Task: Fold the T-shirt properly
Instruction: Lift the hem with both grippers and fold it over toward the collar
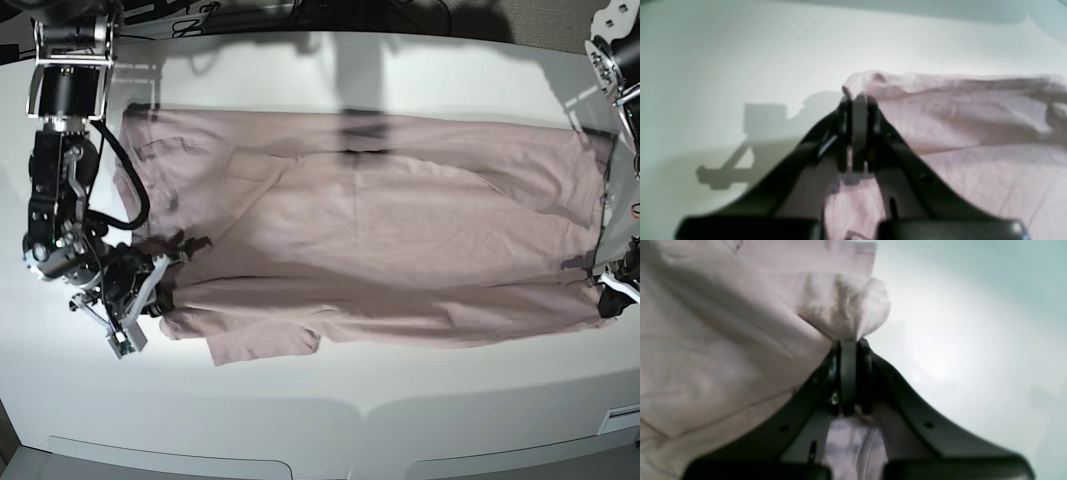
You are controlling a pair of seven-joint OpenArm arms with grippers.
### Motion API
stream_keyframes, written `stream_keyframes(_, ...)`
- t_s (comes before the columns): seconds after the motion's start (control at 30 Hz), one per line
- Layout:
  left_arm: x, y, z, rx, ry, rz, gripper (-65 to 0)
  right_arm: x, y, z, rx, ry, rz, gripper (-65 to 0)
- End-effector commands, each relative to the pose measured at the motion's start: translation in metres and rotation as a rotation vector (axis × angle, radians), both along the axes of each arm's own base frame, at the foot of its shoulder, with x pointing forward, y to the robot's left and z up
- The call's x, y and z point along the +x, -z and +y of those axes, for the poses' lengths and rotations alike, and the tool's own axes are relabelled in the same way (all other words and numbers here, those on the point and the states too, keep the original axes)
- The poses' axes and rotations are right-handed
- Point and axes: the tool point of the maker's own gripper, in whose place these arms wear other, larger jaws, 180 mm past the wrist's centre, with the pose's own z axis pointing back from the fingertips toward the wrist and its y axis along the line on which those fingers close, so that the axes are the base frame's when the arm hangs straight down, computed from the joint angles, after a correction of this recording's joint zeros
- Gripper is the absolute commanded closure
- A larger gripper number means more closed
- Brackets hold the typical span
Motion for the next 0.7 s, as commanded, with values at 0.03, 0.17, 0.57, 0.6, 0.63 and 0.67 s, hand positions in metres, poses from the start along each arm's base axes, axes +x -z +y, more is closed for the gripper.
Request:
stream_keyframes(0.03,0.008,-0.024,0.009,0.011,-0.008,-0.07,0.0,0.004,-0.024,-0.006,0.0,0.007,-0.083,0.0)
stream_keyframes(0.17,0.002,-0.016,0.009,0.011,-0.009,-0.048,0.0,-0.007,-0.036,-0.014,0.037,0.037,-0.124,0.0)
stream_keyframes(0.57,-0.001,-0.021,0.015,-0.037,-0.017,-0.029,0.0,-0.029,-0.038,-0.02,0.037,0.047,-0.126,0.0)
stream_keyframes(0.6,-0.002,-0.023,0.018,-0.045,-0.019,-0.025,0.0,-0.029,-0.04,-0.02,0.035,0.045,-0.13,0.0)
stream_keyframes(0.63,-0.003,-0.025,0.021,-0.049,-0.022,-0.025,0.0,-0.028,-0.041,-0.019,0.032,0.043,-0.135,0.0)
stream_keyframes(0.67,-0.004,-0.027,0.024,-0.05,-0.024,-0.025,0.0,-0.029,-0.043,-0.019,0.028,0.04,-0.137,0.0)
